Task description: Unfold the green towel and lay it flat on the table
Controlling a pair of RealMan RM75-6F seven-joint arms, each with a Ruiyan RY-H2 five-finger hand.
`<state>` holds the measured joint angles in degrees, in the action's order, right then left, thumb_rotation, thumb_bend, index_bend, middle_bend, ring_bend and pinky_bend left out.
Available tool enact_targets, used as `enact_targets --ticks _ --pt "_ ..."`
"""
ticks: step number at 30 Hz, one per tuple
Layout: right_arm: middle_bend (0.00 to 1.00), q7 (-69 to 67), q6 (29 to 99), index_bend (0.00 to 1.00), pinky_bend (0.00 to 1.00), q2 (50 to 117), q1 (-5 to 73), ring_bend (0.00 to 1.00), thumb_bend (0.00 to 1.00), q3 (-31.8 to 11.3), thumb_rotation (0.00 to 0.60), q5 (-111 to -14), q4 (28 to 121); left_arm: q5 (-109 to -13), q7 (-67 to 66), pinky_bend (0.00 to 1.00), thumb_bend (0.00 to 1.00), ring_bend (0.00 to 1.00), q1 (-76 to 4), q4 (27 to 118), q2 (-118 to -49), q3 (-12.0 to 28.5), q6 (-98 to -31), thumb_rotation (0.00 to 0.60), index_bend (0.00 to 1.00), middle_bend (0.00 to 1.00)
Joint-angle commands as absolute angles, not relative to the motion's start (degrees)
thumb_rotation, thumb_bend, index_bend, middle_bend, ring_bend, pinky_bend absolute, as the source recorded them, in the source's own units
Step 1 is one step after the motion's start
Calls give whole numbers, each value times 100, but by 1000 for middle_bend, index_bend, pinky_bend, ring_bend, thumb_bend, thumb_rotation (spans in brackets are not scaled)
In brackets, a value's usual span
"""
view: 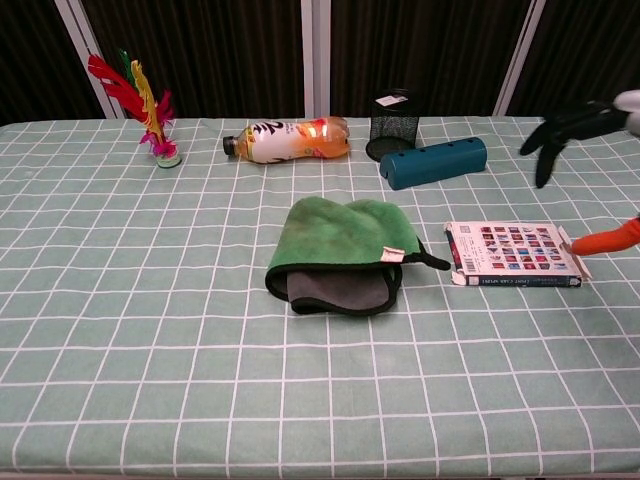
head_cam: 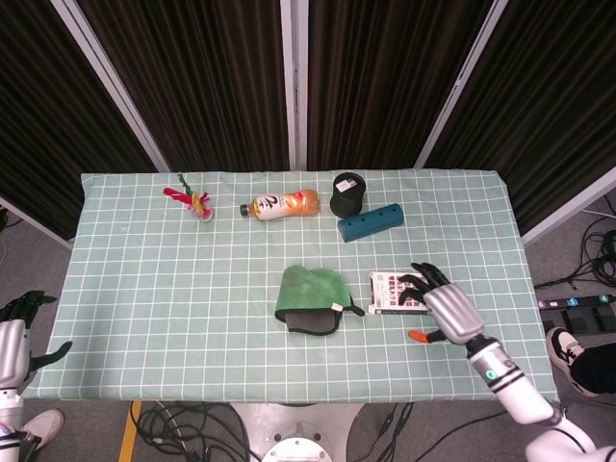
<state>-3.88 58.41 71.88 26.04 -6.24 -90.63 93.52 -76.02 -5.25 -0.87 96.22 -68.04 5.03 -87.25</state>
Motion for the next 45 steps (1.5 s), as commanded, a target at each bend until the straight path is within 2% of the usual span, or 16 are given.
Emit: enact_targets --ticks 1,11,19,29,36,45 --pt "184 -36 5351 434 49 7902 3141 9 0 -816 596 -8847 8823 -7588 -511 281 92 245 -79 9621 -6792 503 -8714 600 358 321" --pt "179 447 4929 440 33 9240 3815 3 43 -899 599 -8514 7568 -7541 -466 282 92 245 -89 9591 -6782 523 -8643 600 358 321" --pt "174 548 4912 417 0 9823 4059 0 49 -804 595 -8502 6867 -7525 -393 281 92 245 -102 9527 -6801 536 -8591 600 358 321" --pt "171 465 5067 413 0 10449 4283 0 123 -746 597 -8568 5913 -7485 -221 281 92 245 -121 9407 -6850 560 -8504 600 358 321" --pt "189 305 5195 442 0 10694 4404 0 270 -674 598 -8687 5426 -7459 -162 281 92 245 -112 9362 -6858 566 -8481 600 358 321" --pt "274 173 5485 673 0 10749 4576 54 610 -712 600 -8837 5226 -7543 -147 282 92 245 -241 9347 -6909 673 -8455 600 358 321"
